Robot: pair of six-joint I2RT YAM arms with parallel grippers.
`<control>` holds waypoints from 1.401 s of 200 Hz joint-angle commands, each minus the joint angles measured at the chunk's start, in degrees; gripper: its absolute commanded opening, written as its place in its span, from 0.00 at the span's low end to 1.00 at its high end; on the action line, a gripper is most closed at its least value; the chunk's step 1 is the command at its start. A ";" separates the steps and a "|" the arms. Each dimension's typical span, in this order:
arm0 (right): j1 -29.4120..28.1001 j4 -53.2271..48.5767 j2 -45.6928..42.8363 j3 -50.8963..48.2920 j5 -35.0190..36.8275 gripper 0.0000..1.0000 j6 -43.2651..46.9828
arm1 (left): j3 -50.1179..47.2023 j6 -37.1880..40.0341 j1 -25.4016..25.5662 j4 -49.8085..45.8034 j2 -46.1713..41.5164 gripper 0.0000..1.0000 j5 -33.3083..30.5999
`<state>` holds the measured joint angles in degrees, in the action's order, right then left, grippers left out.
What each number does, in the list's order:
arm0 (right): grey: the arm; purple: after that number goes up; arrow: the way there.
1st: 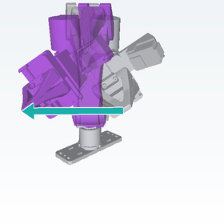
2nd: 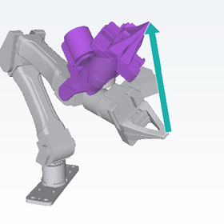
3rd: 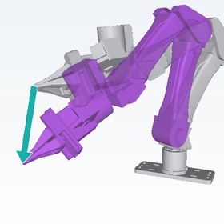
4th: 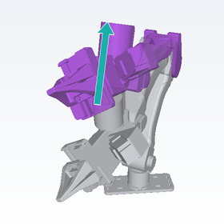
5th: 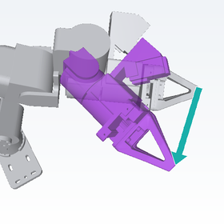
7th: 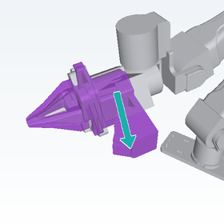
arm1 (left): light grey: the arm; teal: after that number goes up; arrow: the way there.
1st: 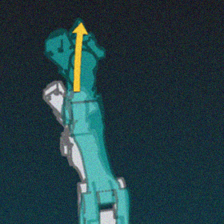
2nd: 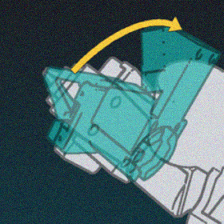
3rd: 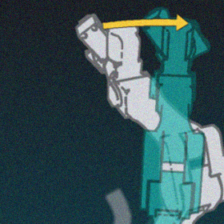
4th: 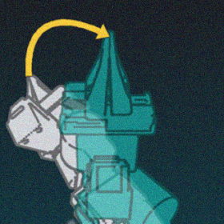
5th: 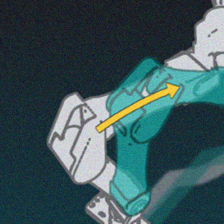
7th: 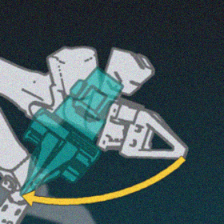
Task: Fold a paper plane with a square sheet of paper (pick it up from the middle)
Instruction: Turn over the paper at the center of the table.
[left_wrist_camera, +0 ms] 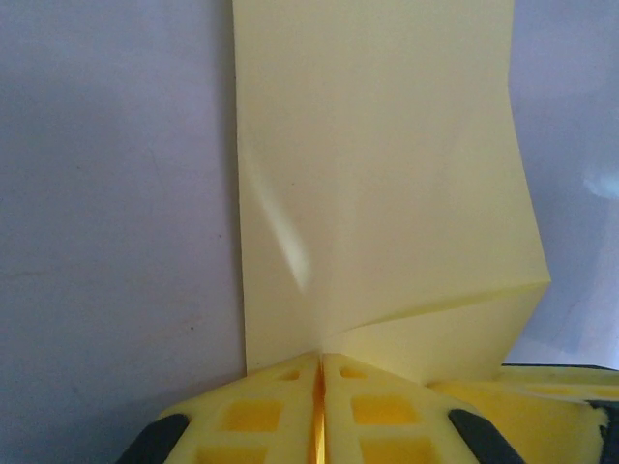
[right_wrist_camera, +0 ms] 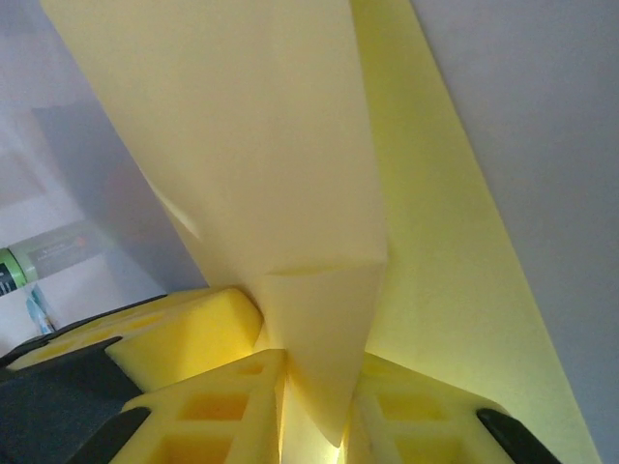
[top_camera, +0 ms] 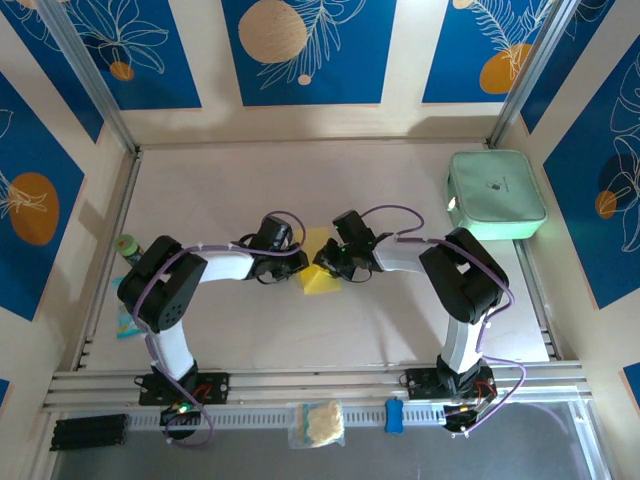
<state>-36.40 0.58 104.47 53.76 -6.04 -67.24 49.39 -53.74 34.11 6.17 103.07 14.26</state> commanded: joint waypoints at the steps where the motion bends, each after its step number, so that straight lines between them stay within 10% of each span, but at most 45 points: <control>1: -0.81 1.09 -1.02 -0.84 -1.15 0.20 1.54 | -1.32 0.27 -1.32 -5.20 0.05 0.13 -0.35; 85: 0.01 0.87 -6.08 0.76 0.79 0.02 9.29 | 2.21 8.07 -8.19 -11.17 -11.61 0.32 10.65; 165: 5.27 11.65 -16.09 -2.37 -12.45 0.02 8.84 | -8.45 0.09 -9.52 5.92 -25.42 0.93 19.34; 225: 6.93 19.73 -16.01 -2.17 -20.33 0.03 3.86 | -8.95 -4.77 -8.27 15.35 -24.48 0.94 21.99; 280: 7.84 23.30 -15.85 -3.08 -22.36 0.03 1.58 | -8.42 -8.43 -7.31 22.29 -22.64 0.72 24.50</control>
<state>-29.06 21.04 88.97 51.88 -25.89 -64.12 39.94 -60.12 26.15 22.81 80.01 36.18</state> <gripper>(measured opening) 0.048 0.751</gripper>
